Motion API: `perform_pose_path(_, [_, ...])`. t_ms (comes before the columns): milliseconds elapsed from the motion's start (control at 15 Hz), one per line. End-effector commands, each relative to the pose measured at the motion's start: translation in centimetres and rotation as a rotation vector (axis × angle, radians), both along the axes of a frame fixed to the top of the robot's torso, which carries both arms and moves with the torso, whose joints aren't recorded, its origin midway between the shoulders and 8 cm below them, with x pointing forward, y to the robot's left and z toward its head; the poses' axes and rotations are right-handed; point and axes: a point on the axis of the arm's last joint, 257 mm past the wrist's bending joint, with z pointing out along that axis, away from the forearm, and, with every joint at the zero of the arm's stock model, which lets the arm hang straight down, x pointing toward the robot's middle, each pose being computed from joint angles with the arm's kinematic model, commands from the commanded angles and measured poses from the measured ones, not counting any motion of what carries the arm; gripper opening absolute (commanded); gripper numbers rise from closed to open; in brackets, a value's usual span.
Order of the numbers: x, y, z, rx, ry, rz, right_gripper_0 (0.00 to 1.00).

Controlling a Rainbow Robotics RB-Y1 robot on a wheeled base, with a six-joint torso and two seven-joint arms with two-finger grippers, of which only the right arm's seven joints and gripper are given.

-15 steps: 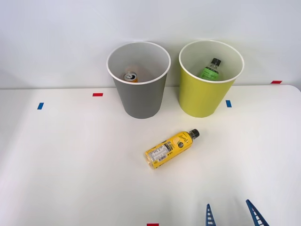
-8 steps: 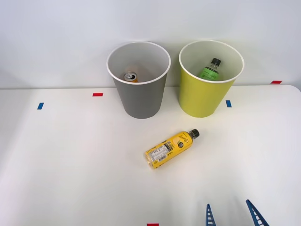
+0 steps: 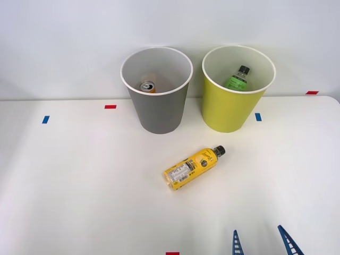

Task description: Put cans in the gray bin, plastic bottles in the light green bin

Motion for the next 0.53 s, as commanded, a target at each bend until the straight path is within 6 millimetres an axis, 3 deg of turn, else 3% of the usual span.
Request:
perform_pose_path(67, [0.0,0.0,0.0,0.0,0.0,0.0,1.0])
perform_pose_path(533, [0.0,0.0,0.0,0.0,0.0,0.0,1.0])
